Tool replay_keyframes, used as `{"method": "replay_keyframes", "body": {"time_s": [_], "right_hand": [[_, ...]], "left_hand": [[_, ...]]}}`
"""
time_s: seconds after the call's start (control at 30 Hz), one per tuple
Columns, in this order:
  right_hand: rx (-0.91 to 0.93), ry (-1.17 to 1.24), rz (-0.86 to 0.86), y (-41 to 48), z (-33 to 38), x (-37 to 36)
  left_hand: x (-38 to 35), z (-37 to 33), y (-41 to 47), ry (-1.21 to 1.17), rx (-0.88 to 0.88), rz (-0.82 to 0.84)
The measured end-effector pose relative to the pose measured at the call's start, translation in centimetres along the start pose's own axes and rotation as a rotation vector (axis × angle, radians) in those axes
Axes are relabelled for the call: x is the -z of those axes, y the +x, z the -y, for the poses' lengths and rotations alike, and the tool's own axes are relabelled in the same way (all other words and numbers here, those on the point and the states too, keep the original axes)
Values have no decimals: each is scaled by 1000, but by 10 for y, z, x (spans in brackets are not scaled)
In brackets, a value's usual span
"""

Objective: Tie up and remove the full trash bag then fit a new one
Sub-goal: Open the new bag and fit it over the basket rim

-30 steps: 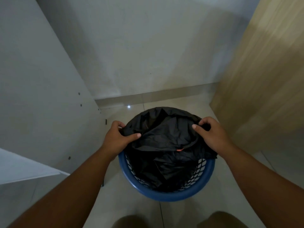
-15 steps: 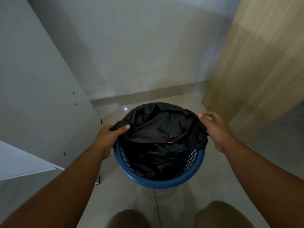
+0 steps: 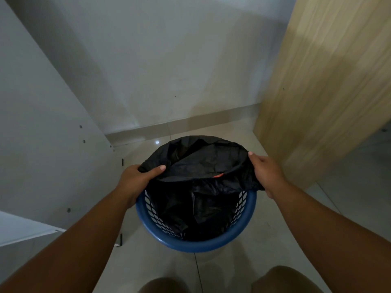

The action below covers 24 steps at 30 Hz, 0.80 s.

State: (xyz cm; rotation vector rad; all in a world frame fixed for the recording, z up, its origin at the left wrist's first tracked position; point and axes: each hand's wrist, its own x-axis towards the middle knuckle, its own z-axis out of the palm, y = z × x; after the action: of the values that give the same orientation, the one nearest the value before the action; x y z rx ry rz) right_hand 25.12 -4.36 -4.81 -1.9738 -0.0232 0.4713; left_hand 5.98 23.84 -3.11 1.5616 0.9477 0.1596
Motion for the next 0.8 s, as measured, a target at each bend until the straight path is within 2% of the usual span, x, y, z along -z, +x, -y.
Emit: {"method": "replay_keyframes", "body": {"time_s": [0.07,0.13,0.23,0.3,0.37,0.47,0.57,0.67,0.73,0.8], "right_hand": [[-30,-84,8,-5,-9,2],[52,-201,19,-12,-15,6],[271,-430,-30,-22,-21,5],[471,-520,-88,-28,-17,3],[654,-609,-48,-32,-11,2],[685,-693,-6,-26,-15,1],[720,-652,-90,-25,-15,3],[786,-568,-61,-37,-9,9],[787,-504,-19,-53,-8,13],[710,-416,26,-71,-8,15]], "left_hand": [[7,9,-1,96,-9,49],[14,19,-4,191,-85,48],[20,30,-4,560,-379,-100],[20,29,-4,807,-598,-128],[21,27,-3,972,-766,-54],[21,21,0,1171,-852,42],[26,16,-1,1095,-886,39],[32,15,-17,901,-918,23],[35,20,-35,711,-854,-11],[39,28,-53,587,-746,-24]]}}
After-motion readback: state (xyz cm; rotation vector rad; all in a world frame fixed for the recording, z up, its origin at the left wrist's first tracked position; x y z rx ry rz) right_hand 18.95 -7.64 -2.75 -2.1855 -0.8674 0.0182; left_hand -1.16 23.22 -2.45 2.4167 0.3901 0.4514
